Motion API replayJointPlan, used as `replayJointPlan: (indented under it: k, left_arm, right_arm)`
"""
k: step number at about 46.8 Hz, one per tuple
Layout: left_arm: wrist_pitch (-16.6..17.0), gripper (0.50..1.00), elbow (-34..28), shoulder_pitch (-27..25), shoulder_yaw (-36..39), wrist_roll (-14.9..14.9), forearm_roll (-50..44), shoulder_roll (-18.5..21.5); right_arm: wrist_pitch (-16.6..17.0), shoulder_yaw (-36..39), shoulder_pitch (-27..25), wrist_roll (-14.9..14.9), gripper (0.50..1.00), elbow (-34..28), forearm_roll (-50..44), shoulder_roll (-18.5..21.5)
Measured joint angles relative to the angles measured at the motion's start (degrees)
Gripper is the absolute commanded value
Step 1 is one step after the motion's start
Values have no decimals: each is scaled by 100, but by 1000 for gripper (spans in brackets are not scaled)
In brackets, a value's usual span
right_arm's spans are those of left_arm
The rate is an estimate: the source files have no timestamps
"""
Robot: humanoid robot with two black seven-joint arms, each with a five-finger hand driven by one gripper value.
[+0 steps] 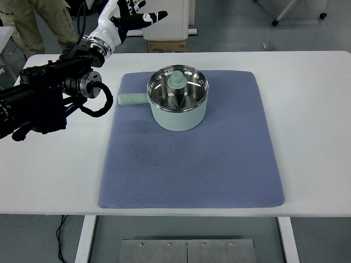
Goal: Rotate green pot handle
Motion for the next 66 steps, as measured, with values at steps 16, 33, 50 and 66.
replayJointPlan:
  k: [16,33,50,66]
  left_arm:
    - [143,1000,-126,161,-31,0,-1187,-63]
    - [92,1000,-221,717,-366,-2,-1566,-241]
    - [41,1000,-368,1011,-381,-2,-1469,-135]
    - [-14,1000,-449,1047,-368,1,-1115,124]
  right_arm:
    - [0,0,1,0,1000,-1,0,0]
    - [0,0,2,1,1000,-5,0,0]
    - [0,0,0,1,1000,-1,0,0]
    - [0,0,-4,1,1000,-1,0,0]
